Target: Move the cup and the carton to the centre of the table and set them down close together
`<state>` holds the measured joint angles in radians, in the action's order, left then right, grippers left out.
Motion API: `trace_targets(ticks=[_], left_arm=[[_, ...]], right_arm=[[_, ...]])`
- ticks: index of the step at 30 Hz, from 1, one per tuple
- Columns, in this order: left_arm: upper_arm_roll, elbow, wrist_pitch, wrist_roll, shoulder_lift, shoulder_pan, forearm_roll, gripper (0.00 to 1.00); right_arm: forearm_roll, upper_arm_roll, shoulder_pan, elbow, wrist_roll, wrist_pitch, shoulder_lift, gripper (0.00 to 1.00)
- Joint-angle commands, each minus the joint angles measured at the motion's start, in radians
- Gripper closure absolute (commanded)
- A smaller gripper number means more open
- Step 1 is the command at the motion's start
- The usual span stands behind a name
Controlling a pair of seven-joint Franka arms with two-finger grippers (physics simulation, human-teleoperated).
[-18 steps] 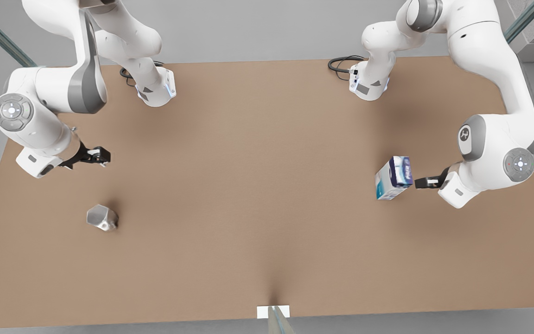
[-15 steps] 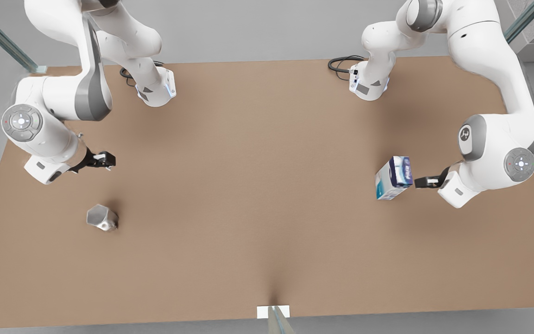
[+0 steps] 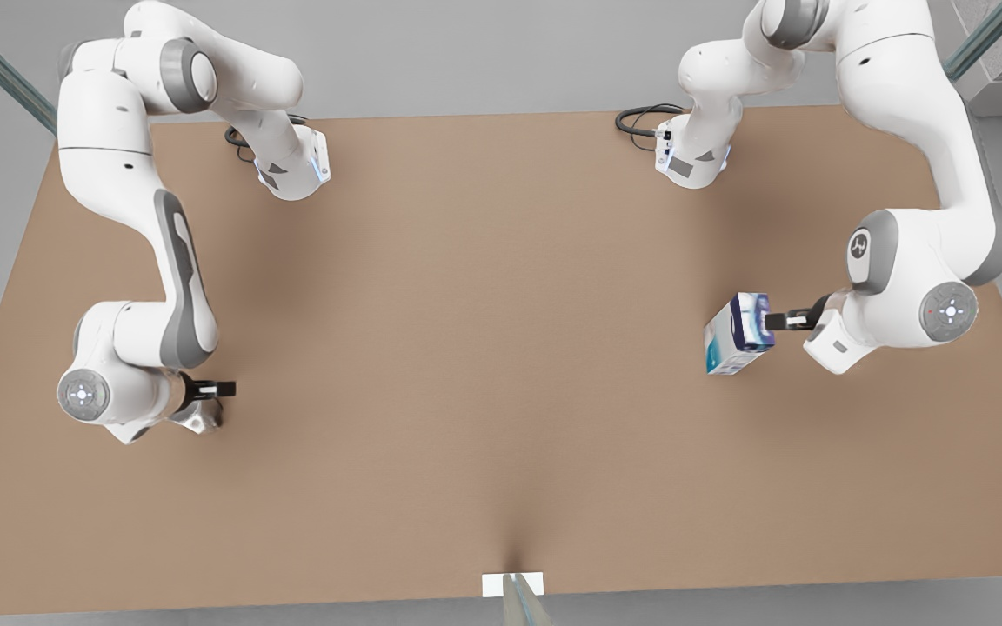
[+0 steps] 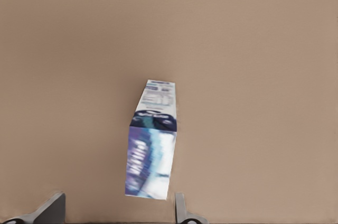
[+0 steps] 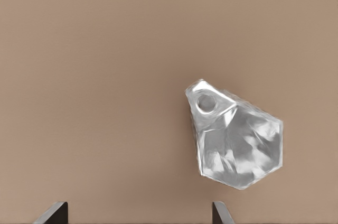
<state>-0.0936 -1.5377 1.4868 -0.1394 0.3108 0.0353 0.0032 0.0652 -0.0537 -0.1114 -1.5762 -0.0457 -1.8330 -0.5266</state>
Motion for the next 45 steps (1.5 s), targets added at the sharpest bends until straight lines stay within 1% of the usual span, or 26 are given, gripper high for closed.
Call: trace_targets(ticks=[1,3,6,8,9,11,12,14,19,23,26,28,29,30,31,32,36,39,42,45], left_arm=[[-0.002,-0.002,-0.002,-0.023,-0.001,-0.012,-0.032,0.00],[-0.046,-0.016,-0.023,-0.089,-0.018,-0.026,-0.046,0.01],[-0.052,-0.047,-0.002,-0.095,-0.018,-0.037,-0.011,0.01],[-0.054,-0.147,0.064,-0.077,-0.056,-0.017,0.047,0.01],[-0.054,-0.173,0.096,-0.035,-0.058,0.003,0.078,0.01],[-0.054,-0.245,0.159,-0.005,-0.062,0.024,0.101,0.01],[-0.054,-0.304,0.208,-0.005,-0.087,0.026,0.104,0.01],[-0.054,-0.317,0.219,0.004,-0.087,0.028,0.116,0.01],[-0.055,-0.352,0.355,0.070,-0.119,0.057,0.109,0.01],[-0.057,-0.374,0.346,0.129,-0.128,0.067,0.084,0.01],[-0.055,-0.386,0.343,0.126,-0.130,0.067,0.015,0.01],[-0.055,-0.386,0.345,0.101,-0.131,0.058,0.015,0.01],[-0.055,-0.386,0.346,0.057,-0.131,0.055,0.015,0.01],[-0.055,-0.387,0.345,0.020,-0.130,0.054,0.017,0.01],[-0.055,-0.389,0.345,-0.051,-0.130,0.046,0.017,0.01],[-0.055,-0.389,0.351,-0.100,-0.133,0.041,0.021,0.01],[-0.057,-0.418,0.340,-0.088,-0.148,0.041,0.052,0.01],[-0.057,-0.438,0.359,-0.057,-0.131,0.041,0.055,0.01],[-0.057,-0.483,0.437,-0.054,-0.127,0.046,0.089,0.01],[-0.057,-0.489,0.441,-0.054,-0.107,0.046,0.089,0.01]], right_arm=[[0.004,0.000,-0.008,0.005,-0.002,0.000,-0.009,0.00],[0.005,0.000,-0.019,-0.002,-0.026,-0.031,-0.019,0.00],[0.005,0.000,-0.024,-0.001,-0.026,-0.046,-0.038,0.00],[0.012,0.000,-0.033,0.012,-0.028,-0.065,-0.062,0.00],[0.012,0.000,-0.034,0.012,-0.028,-0.066,-0.065,0.00],[0.012,0.001,-0.036,0.021,-0.028,-0.066,-0.084,0.00],[0.010,0.001,-0.039,0.021,-0.026,-0.066,-0.084,0.00],[0.008,0.001,-0.039,0.021,-0.026,-0.068,-0.092,0.00],[0.005,0.001,-0.037,0.022,-0.026,-0.068,-0.115,0.00],[0.005,0.001,-0.039,0.032,-0.026,-0.068,-0.133,0.00],[0.005,0.001,-0.040,0.051,-0.026,-0.068,-0.159,0.00],[0.007,0.003,-0.042,0.051,-0.026,-0.094,-0.173,0.00],[0.005,0.005,-0.044,0.053,-0.026,-0.094,-0.177,0.10],[0.007,0.006,-0.044,0.053,-0.042,-0.095,-0.177,0.43],[0.007,0.008,-0.048,0.053,-0.046,-0.095,-0.177,0.68],[0.007,0.008,-0.050,0.053,-0.046,-0.094,-0.179,0.79],[0.010,0.008,-0.044,0.053,-0.046,-0.097,-0.188,0.79],[0.012,0.008,-0.042,0.053,-0.048,-0.095,-0.194,0.79],[0.010,0.008,-0.045,0.059,-0.048,-0.094,-0.193,0.79],[0.008,0.006,-0.048,0.074,-0.048,-0.092,-0.193,0.79]])
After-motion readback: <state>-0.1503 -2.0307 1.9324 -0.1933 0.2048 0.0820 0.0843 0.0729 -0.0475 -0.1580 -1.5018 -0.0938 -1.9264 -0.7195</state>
